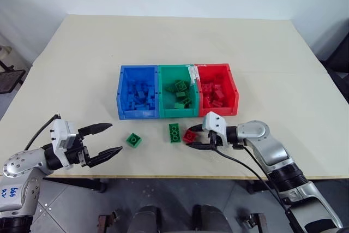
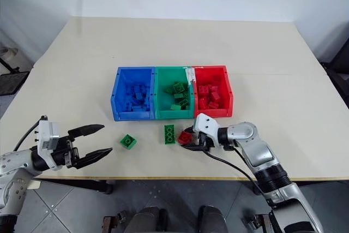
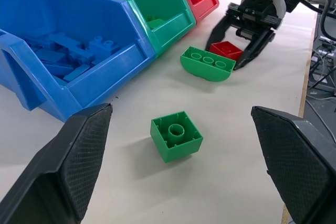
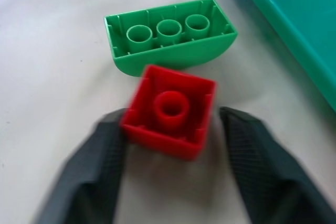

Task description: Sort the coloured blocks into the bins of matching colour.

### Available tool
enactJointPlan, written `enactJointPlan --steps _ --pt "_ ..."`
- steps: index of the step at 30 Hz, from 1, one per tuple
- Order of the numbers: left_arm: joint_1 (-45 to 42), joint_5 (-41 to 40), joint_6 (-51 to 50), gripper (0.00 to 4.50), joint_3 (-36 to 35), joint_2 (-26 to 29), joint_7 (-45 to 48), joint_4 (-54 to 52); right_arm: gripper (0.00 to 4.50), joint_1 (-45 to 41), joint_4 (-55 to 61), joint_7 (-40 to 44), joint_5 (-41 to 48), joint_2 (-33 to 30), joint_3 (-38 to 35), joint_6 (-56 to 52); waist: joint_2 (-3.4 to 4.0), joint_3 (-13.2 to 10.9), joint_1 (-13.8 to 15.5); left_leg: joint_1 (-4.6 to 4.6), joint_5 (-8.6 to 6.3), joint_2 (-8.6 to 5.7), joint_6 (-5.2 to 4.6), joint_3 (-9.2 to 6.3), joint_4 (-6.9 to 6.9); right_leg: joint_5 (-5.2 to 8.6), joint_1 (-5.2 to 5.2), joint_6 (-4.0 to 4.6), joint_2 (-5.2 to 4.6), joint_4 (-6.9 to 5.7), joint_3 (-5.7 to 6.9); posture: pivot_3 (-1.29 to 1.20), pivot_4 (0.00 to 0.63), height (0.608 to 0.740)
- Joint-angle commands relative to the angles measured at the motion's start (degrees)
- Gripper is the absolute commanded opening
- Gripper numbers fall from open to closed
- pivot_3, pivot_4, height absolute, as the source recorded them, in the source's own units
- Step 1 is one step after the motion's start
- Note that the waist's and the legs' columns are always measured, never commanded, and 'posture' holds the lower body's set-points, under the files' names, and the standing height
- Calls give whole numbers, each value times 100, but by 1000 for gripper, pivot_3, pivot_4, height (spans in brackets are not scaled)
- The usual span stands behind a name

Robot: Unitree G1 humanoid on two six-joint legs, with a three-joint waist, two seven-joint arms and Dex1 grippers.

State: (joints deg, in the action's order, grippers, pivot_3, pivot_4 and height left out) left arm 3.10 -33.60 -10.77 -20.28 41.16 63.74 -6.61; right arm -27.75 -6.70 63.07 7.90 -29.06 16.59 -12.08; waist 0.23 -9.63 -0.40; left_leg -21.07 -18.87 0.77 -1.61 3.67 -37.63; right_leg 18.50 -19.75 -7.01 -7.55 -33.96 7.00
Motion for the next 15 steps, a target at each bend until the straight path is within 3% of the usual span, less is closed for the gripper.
enactJointPlan --steps 1,7,14,15 --pt "67 -122 35 4500 -164 0 -34 -229 1434 63 319 6 171 -145 -263 -127 0 0 3 0 0 0 0 0 0 0 0 0 0 0 0 0 150 740" --pt "4 -120 39 4500 -107 -10 -29 -183 1449 88 959 36 1001 -663 -1280 -798 4 -3 17 -2 0 -3 -1 -2 0 0 0 0 -4 3 -1 0 150 740" --pt "-234 -64 48 4500 27 -8 45 -3 1449 -965 -134 -601 919 -590 -1873 -598 4 -2 -57 0 0 2 1 3 5 0 -5 0 0 0 -1 0 150 740" --pt "-276 -53 54 4500 46 -12 53 28 1799 -1108 -325 -665 847 -560 -1851 -495 4 -2 -76 0 0 1 1 4 5 0 -5 0 0 0 -1 0 150 740"
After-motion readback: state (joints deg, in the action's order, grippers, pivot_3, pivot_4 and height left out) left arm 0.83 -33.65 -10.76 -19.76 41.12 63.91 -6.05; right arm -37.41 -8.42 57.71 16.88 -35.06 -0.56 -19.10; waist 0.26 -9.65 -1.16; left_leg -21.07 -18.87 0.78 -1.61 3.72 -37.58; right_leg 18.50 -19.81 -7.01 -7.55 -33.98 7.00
